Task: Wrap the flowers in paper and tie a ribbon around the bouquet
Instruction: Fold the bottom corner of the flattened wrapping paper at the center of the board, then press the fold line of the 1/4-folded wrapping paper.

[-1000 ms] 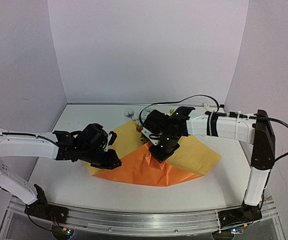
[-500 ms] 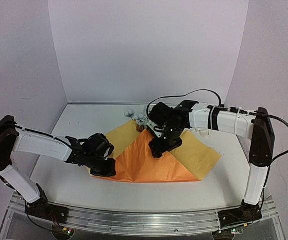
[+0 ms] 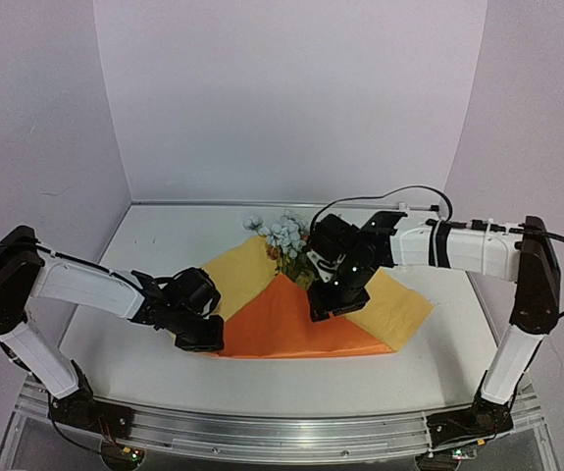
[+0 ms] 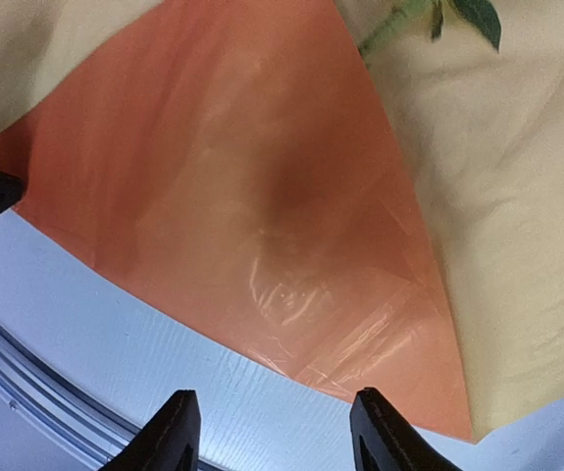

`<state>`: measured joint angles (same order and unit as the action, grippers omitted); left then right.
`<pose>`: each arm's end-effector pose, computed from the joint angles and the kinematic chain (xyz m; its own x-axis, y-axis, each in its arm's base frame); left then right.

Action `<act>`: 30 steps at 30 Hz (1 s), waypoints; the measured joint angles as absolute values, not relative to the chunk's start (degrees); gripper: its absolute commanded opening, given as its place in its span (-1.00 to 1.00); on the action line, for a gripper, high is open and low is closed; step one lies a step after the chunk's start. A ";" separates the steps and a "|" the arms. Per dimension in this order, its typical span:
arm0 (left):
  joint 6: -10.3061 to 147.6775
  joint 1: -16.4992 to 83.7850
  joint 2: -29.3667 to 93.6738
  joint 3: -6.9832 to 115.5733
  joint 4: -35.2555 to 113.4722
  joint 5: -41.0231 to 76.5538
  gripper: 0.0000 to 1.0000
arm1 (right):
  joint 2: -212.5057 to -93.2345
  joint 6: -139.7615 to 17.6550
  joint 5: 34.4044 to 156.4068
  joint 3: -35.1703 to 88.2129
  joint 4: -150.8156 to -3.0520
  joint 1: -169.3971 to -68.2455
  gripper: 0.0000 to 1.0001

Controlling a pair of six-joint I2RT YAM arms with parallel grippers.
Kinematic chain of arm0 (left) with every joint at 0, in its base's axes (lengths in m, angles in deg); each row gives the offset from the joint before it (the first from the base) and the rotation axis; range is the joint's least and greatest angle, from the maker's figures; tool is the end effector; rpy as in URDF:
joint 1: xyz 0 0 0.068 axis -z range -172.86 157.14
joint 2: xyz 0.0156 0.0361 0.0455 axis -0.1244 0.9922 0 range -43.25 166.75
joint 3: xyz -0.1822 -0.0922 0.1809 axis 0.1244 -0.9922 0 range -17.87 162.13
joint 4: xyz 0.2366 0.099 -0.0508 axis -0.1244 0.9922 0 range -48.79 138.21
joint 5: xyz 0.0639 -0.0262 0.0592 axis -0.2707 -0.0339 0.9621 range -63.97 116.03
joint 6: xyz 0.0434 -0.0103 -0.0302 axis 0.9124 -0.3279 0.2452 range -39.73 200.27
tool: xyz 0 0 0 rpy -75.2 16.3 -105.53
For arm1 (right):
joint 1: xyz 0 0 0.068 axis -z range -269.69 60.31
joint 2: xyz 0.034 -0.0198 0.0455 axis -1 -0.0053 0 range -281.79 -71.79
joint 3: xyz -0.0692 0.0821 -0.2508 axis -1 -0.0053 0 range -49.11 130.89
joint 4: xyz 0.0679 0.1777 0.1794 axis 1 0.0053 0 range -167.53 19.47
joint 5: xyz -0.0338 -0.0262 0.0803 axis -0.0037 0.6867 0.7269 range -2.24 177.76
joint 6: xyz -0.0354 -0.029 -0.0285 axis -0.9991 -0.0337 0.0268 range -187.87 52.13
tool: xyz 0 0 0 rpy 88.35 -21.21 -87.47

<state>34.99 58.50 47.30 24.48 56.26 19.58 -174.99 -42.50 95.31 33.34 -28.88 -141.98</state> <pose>0.1716 -0.2211 0.1372 -0.9663 0.0779 -0.2454 0.1721 0.9044 -0.3904 0.2221 0.2948 0.2375 -0.8655 -0.4248 -0.2652 -0.4887 0.8322 0.2619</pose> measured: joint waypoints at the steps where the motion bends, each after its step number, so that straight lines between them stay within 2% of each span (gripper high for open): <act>1: 35.36 58.50 47.40 24.83 56.37 19.64 -0.93 | -174.67 -41.51 95.13 31.33 -29.58 -142.16 -0.04; 7: 36.98 58.50 49.68 28.69 56.63 19.54 -0.95 | -174.53 -36.86 92.27 21.58 -33.82 -142.84 -0.17; 13: 37.67 58.50 50.11 29.00 56.69 19.50 -0.95 | -174.53 -34.33 87.63 17.05 -37.14 -142.86 -0.34; 19: 38.37 58.44 51.92 29.04 56.63 18.71 -0.95 | -174.30 -31.83 83.75 11.67 -39.40 -142.86 -0.39; 25: 38.51 58.14 52.97 29.74 56.36 17.56 -0.97 | -171.87 -29.74 80.80 7.58 -40.66 -142.86 -0.38; 30: 39.48 57.97 53.21 29.84 56.31 16.91 -0.91 | -169.13 -29.02 78.84 5.50 -40.74 -142.84 -0.25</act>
<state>39.48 57.97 53.21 29.84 56.31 16.91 -169.13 -29.02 78.84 5.50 -40.74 -142.84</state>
